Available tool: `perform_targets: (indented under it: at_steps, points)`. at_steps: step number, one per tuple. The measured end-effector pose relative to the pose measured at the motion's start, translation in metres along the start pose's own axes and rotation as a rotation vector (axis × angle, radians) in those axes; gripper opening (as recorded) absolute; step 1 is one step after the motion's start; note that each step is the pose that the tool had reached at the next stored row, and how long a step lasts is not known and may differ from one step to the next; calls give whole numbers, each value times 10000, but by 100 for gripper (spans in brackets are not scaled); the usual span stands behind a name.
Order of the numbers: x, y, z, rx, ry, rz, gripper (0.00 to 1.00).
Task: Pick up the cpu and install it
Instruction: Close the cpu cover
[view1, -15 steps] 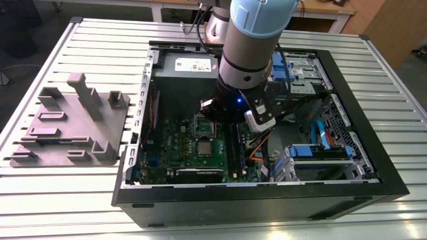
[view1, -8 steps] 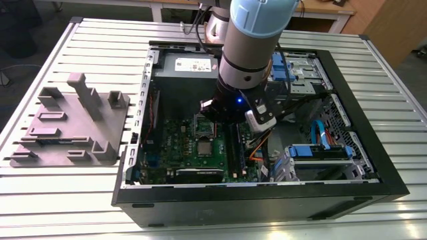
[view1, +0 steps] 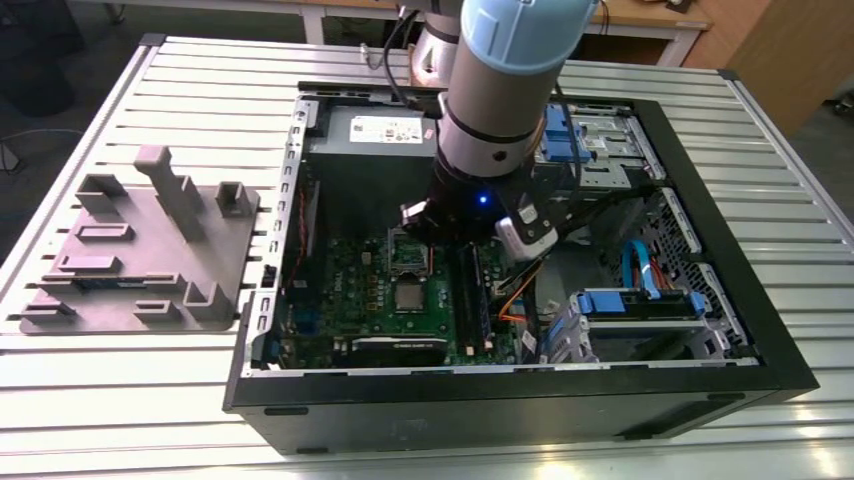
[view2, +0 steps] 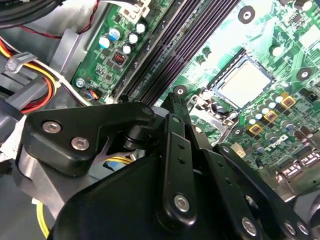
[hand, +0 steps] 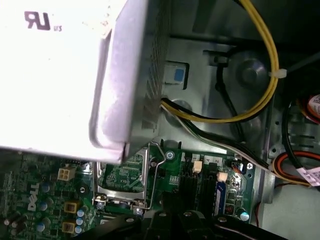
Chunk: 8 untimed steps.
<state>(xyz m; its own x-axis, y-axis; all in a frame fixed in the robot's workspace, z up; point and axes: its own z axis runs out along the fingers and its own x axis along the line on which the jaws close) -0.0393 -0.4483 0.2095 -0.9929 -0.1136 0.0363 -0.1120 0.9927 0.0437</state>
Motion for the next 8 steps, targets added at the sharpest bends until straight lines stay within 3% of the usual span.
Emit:
perform_targets:
  at_steps: [8]
  points:
    - [-28,85,4,1,0,0,10]
